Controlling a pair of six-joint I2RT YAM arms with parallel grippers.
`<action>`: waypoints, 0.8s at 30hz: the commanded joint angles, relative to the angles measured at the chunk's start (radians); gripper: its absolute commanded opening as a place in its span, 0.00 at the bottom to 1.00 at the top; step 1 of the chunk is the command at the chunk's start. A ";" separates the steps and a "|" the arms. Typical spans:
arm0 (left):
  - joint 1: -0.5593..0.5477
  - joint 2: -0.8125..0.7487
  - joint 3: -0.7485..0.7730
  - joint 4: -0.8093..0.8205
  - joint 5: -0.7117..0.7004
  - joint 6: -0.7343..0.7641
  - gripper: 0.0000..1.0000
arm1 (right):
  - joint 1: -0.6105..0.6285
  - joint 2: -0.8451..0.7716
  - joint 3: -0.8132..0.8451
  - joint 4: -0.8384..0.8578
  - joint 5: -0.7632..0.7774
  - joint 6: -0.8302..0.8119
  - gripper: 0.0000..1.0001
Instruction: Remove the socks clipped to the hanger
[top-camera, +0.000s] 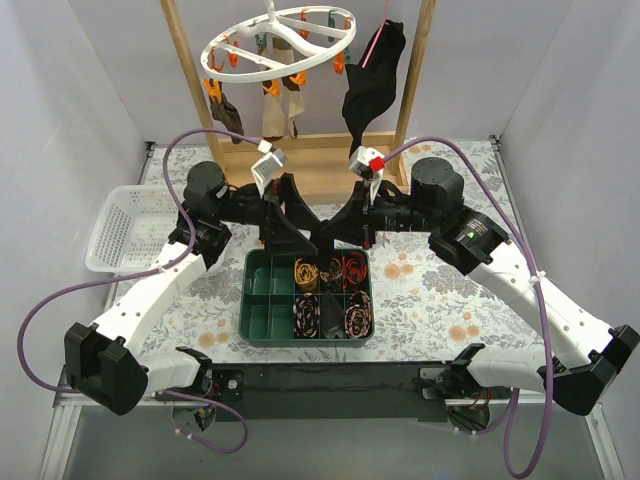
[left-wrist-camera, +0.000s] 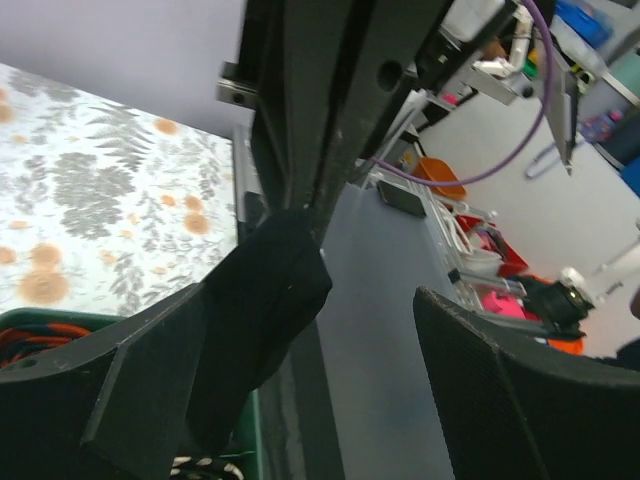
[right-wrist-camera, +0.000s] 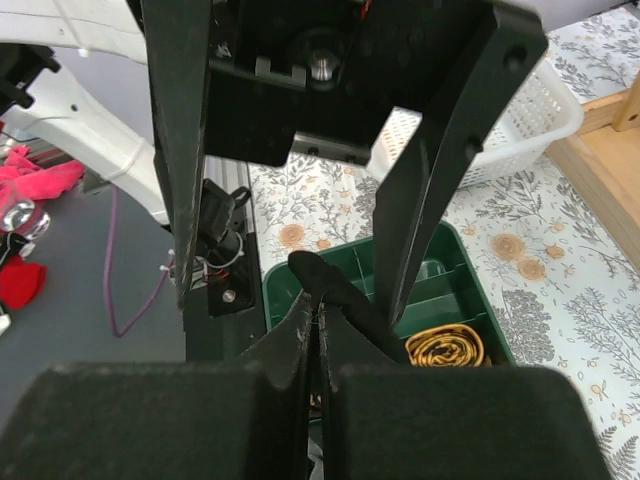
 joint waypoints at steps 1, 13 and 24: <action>-0.051 -0.032 -0.031 0.038 0.041 0.019 0.81 | -0.003 -0.032 0.055 0.021 -0.069 0.027 0.01; -0.071 -0.042 0.021 -0.333 -0.302 0.200 0.00 | -0.005 -0.010 0.053 0.084 -0.006 0.122 0.21; 0.223 -0.108 0.057 -0.632 -0.890 0.125 0.00 | -0.003 -0.071 0.029 -0.042 0.501 0.118 0.67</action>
